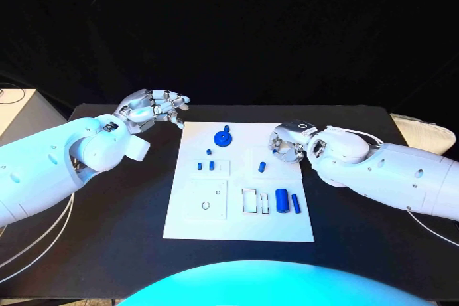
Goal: Assemble the parts on the task board
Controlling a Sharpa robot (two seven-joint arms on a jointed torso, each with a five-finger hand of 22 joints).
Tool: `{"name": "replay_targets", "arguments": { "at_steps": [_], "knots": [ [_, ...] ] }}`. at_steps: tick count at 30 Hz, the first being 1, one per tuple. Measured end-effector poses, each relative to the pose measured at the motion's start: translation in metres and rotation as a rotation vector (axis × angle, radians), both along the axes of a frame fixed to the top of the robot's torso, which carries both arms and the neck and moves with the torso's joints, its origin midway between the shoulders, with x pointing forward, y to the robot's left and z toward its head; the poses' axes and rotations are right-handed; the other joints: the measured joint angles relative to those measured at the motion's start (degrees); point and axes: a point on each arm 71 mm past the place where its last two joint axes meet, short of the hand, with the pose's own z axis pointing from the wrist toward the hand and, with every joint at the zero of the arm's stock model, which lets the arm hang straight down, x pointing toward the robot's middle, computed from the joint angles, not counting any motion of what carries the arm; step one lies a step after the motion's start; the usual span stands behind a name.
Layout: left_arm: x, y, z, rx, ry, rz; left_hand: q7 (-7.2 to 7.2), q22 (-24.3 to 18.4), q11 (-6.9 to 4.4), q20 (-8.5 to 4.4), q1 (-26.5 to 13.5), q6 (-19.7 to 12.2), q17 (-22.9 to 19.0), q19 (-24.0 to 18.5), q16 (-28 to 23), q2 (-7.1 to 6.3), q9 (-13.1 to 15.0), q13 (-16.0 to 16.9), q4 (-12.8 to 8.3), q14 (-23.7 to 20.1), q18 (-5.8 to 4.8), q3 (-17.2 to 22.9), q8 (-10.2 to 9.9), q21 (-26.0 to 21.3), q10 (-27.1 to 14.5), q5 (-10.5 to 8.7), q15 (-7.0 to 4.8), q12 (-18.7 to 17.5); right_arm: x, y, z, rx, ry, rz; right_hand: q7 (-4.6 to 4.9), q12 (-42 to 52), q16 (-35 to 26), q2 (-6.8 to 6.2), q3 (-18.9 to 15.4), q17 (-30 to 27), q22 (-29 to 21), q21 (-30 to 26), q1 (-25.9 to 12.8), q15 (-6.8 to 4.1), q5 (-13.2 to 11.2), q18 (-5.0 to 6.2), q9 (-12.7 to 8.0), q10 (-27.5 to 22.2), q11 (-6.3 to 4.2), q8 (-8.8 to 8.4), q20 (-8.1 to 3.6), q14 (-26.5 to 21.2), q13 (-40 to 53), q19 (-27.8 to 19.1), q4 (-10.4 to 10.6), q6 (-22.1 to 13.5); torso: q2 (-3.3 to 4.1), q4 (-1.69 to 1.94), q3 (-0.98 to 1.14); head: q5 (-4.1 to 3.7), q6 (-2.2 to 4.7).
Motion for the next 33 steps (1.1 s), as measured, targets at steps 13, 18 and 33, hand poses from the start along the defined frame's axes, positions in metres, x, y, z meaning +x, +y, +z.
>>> {"name": "replay_targets", "arguments": {
  "at_steps": [13,18,33],
  "knots": [
    [0.0003,-0.0005,-0.0006,0.003,0.003,-0.002,-0.21,-0.09,0.13,-0.2,0.51,-0.2,0.0,0.21,0.0,0.06,-0.05,-0.1,0.0,0.0,0.0,0.0,0.0,-0.22,-0.14,0.0,0.0,0.0,-0.0001,0.0007,-0.0016,0.0,0.002,-0.003,-1.13,0.59,0.89,0.48,2.42,0.43,8.04,6.41,0.46,-1.02,-0.73,-1.28,1.9,3.49,-0.79,2.3,-0.59,-0.01,1.44,0.84,-1.87,2.6,-0.1,-0.08,-0.03,0.01,0.0],
    [0.0003,-0.001,-0.0008,0.005,0.003,-0.004,-0.21,-0.14,0.2,-0.2,0.51,-0.21,0.0,0.21,0.0,0.06,-0.05,-0.11,0.0,0.0,-0.01,0.0,0.0,-0.21,-0.21,0.0,0.0,0.0,-0.0006,0.0024,-0.0027,-0.003,-0.006,-0.006,-1.39,0.88,0.89,1.33,3.47,0.27,9.17,7.2,0.84,-1.16,-1.89,-1.27,3.17,3.7,-0.61,3.33,-0.8,-0.1,2.36,1.05,-3.35,3.01,-0.1,-0.05,-0.02,-0.02,0.0],
    [0.0009,-0.0008,-0.0023,0.014,0.01,-0.009,-0.21,-0.3,0.2,-0.1,1.15,-0.2,0.06,0.53,0.0,0.25,-0.05,-0.23,-0.16,0.0,-0.01,-0.15,0.26,-0.35,-0.21,0.0,0.0,-0.21,-0.0063,0.0048,-0.0066,0.004,-0.063,-0.017,-1.66,0.75,1.11,1.75,4.73,0.1,11.46,8.77,0.83,-1.44,-0.99,-1.27,4.19,4.17,-0.27,4.15,-0.8,0.02,3.32,1.05,-4.77,3.26,-0.14,-0.12,0.02,-0.03,0.0]
  ]
}}
